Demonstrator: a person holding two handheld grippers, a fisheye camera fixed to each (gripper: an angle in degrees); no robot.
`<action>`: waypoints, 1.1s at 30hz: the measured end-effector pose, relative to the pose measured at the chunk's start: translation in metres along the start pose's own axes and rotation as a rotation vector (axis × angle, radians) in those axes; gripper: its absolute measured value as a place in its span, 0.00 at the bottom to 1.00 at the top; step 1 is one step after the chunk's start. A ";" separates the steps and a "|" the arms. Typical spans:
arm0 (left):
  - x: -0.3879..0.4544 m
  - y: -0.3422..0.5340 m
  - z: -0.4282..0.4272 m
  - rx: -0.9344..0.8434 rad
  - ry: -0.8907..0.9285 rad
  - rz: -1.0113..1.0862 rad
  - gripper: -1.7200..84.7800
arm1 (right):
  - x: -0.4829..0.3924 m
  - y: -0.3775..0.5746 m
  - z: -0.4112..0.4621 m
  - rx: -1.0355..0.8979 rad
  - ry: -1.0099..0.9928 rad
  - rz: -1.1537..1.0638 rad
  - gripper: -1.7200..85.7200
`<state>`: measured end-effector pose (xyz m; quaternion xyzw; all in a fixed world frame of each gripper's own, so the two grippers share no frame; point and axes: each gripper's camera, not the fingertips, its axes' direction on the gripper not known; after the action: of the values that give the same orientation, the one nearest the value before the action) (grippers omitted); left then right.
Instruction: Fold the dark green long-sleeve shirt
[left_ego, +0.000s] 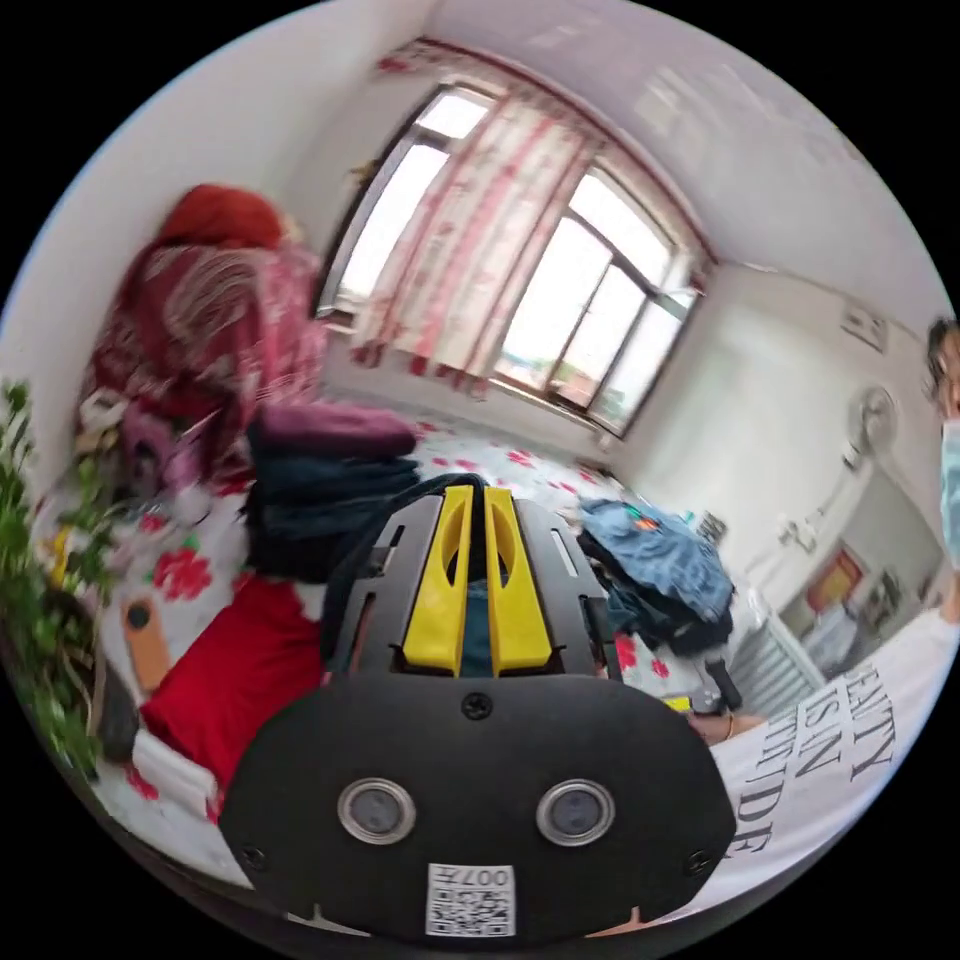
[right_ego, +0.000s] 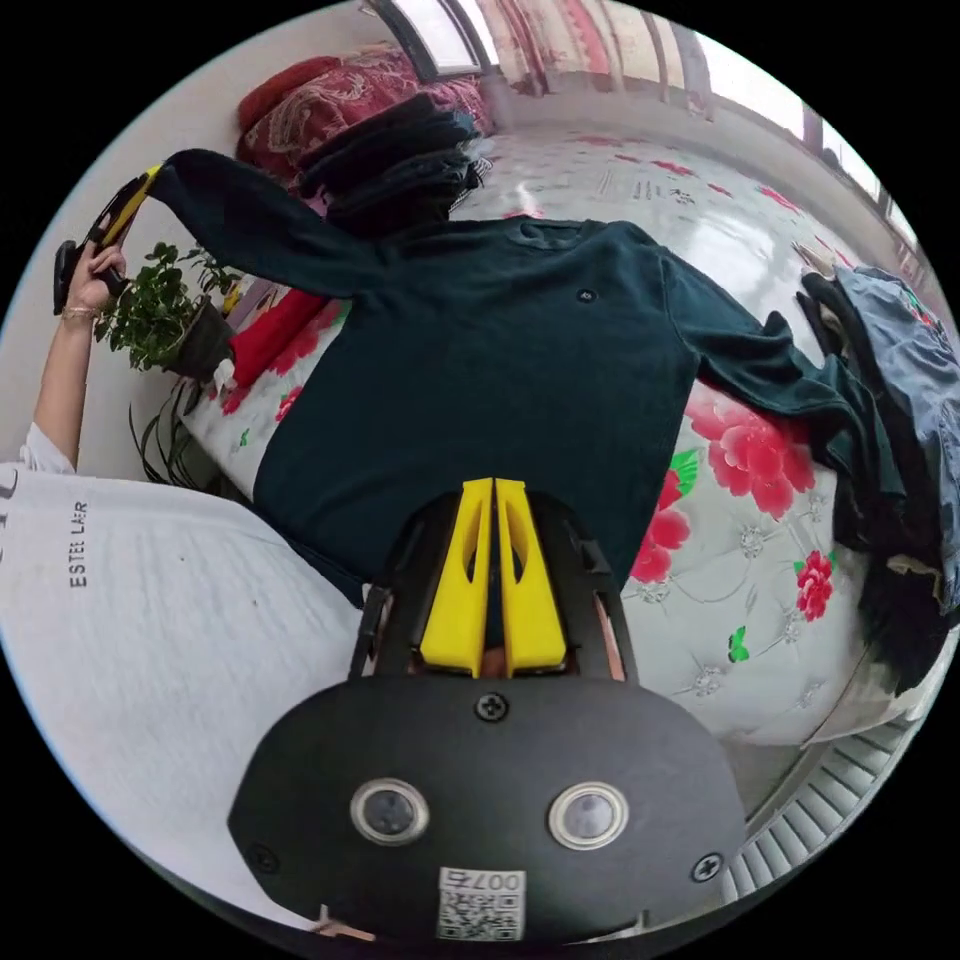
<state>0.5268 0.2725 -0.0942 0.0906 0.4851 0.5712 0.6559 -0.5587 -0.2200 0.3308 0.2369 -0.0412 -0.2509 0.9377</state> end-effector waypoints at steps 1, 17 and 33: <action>0.035 -0.004 0.021 -0.040 0.101 0.091 0.03 | 0.003 0.005 -0.007 0.022 0.004 0.015 0.04; 0.145 0.218 0.162 -0.868 -0.138 0.352 0.08 | 0.035 0.078 -0.044 0.060 -0.027 0.218 0.11; 0.129 0.250 0.208 -1.060 -0.312 0.165 0.08 | -0.063 0.002 0.016 -0.258 0.287 -0.495 0.03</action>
<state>0.4994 0.5539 0.1121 -0.1302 0.0199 0.7663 0.6288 -0.6161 -0.1946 0.3482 0.1520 0.1828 -0.4386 0.8667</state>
